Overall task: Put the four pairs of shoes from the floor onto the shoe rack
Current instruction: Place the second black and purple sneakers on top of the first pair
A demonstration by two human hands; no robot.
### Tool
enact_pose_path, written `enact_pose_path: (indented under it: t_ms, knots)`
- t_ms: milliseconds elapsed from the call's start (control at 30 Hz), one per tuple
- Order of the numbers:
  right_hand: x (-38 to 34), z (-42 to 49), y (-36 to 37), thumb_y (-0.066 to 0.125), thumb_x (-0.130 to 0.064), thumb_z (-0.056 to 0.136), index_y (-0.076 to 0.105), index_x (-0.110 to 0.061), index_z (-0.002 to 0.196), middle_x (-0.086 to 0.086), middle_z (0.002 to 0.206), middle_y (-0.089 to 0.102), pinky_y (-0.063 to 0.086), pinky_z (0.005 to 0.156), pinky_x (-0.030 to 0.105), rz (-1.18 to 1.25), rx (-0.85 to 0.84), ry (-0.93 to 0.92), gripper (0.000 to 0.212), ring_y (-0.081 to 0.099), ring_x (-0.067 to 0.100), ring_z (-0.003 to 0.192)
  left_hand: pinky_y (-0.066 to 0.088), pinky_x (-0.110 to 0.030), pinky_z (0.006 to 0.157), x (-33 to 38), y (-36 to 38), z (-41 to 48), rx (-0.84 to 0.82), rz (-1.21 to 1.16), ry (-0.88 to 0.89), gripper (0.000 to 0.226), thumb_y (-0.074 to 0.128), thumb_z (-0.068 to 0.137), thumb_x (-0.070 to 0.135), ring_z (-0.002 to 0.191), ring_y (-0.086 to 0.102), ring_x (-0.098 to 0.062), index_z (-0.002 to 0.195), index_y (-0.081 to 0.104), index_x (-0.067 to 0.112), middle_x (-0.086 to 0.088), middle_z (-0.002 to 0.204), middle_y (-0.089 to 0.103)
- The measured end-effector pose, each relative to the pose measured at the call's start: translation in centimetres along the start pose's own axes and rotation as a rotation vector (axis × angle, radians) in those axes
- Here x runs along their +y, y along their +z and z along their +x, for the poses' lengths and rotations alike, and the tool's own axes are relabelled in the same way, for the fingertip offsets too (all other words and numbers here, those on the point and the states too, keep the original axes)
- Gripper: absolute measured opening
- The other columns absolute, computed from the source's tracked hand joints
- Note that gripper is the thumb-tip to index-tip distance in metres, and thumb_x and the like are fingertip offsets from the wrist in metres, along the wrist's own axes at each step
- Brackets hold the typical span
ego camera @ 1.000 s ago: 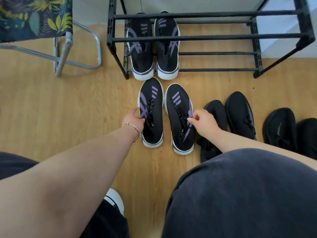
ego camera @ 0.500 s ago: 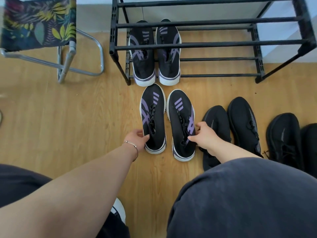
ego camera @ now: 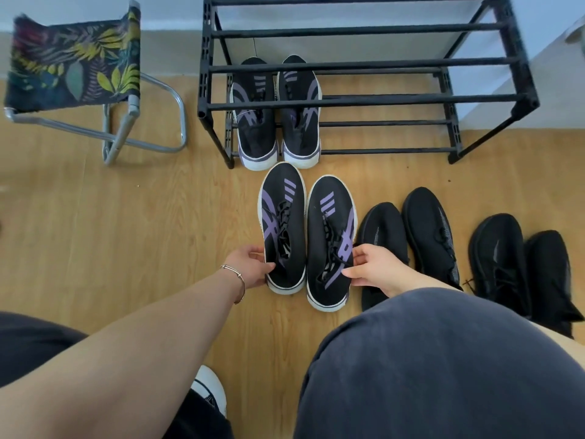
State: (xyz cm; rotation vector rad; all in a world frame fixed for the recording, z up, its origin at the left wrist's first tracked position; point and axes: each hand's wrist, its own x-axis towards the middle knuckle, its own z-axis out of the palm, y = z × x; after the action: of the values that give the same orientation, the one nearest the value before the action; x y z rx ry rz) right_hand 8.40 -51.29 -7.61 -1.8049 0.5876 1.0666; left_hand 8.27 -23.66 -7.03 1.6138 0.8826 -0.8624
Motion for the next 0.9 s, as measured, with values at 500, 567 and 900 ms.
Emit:
enact_pose_path:
  t_ms: [500,567,900]
  knots:
    - [-7.2,-7.5,-3.9,0.077,-0.005,0.085,0.061,-0.017,0.115,0.007,0.111,0.070,0.062,0.089,0.040,0.007,0.032,-0.179,0.036,0.070,0.022,0.103,0.061,-0.043,0.082,5.9,-2.1,-6.2,-0.010,-0.110,0.151,0.035,0.069,0.086,-0.008,0.090,0.069,-0.026,0.115,0.059,0.009,-0.012,0.098,0.066]
    - [-8.0,-8.3,-4.1,0.077,-0.005,0.085,0.060,-0.022,0.106,0.007,0.111,0.070,0.062,0.088,0.039,-0.019,0.016,-0.187,0.031,0.070,0.022,0.102,0.061,-0.042,0.078,6.5,-2.7,-7.1,-0.025,-0.096,0.160,0.033,0.070,0.086,-0.008,0.088,0.068,-0.027,0.112,0.060,0.008,-0.013,0.098,0.063]
    - [-9.7,-10.9,-4.8,0.075,-0.001,0.085,0.062,-0.016,0.115,0.011,0.116,0.069,0.063,0.083,0.034,0.031,-0.045,-0.183,0.036,0.071,0.024,0.104,0.062,-0.039,0.073,7.5,-4.2,-9.2,-0.051,-0.090,0.184,0.033,0.071,0.084,-0.008,0.090,0.070,-0.028,0.111,0.061,0.009,-0.020,0.105,0.065]
